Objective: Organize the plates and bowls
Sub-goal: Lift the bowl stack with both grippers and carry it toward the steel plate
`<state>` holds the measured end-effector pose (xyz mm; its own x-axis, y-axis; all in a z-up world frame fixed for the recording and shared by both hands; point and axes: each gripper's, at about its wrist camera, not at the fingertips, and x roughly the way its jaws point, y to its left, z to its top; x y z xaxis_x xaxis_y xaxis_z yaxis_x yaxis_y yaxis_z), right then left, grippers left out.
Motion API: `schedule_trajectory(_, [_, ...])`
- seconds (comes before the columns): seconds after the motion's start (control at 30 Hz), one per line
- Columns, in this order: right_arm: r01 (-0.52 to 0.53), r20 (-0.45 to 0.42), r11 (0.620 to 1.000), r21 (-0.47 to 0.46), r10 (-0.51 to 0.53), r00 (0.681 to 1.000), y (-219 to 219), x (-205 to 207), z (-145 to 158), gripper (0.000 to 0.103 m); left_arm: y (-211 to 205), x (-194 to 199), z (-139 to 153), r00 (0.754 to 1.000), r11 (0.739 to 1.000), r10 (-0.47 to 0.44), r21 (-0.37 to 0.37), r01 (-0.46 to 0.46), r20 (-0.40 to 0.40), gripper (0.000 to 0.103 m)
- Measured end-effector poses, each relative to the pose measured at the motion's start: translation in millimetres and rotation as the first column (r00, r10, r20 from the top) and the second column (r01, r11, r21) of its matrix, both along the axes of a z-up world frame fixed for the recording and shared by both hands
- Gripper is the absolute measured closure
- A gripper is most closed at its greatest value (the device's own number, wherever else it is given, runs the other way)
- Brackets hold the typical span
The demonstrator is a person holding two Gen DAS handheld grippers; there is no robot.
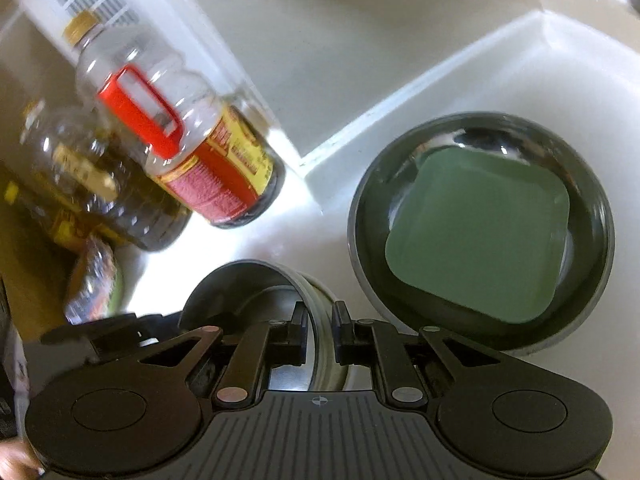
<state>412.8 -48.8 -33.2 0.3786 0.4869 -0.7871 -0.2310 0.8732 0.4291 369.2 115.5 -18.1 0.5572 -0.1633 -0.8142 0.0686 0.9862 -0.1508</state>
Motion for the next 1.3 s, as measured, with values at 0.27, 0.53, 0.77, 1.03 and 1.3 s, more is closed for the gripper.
schedule_trajectory(0.27, [-0.03, 0.02, 0.988, -0.15, 0.033, 0.999, 16.6, -13.2, -7.6, 0.086, 4.0, 0.6, -4.2, 0.999, 1.0, 0.005, -0.003, -0.005, -0.034, 0.083])
schedule_trajectory(0.53, [0.006, -0.012, 0.977, -0.214, -0.009, 1.0, 29.2, -9.4, -16.2, 0.086, -0.8, -0.5, -3.6, 1.0, 0.999, 0.005, 0.034, -0.005, -0.019, 0.082])
schedule_trajectory(0.77, [0.053, -0.027, 0.979, -0.199, -0.059, 0.998, 24.8, -9.6, -17.3, 0.086, -0.5, -2.0, -3.2, 1.0, 0.999, -0.001, 0.035, 0.002, -0.023, 0.081])
schedule_trajectory(1.03, [0.162, 0.004, 0.974, -0.155, -0.164, 0.987, 20.1, -24.6, -18.8, 0.086, -1.0, -7.6, -4.7, 1.0, 0.999, 0.023, 0.024, -0.023, -0.002, 0.082])
schedule_trajectory(1.3, [0.182, 0.05, 0.977, -0.113, -0.177, 0.983, 17.3, -32.9, -19.6, 0.085, -3.4, -11.1, -4.9, 1.0, 1.0, 0.013, 0.017, -0.014, 0.022, 0.086])
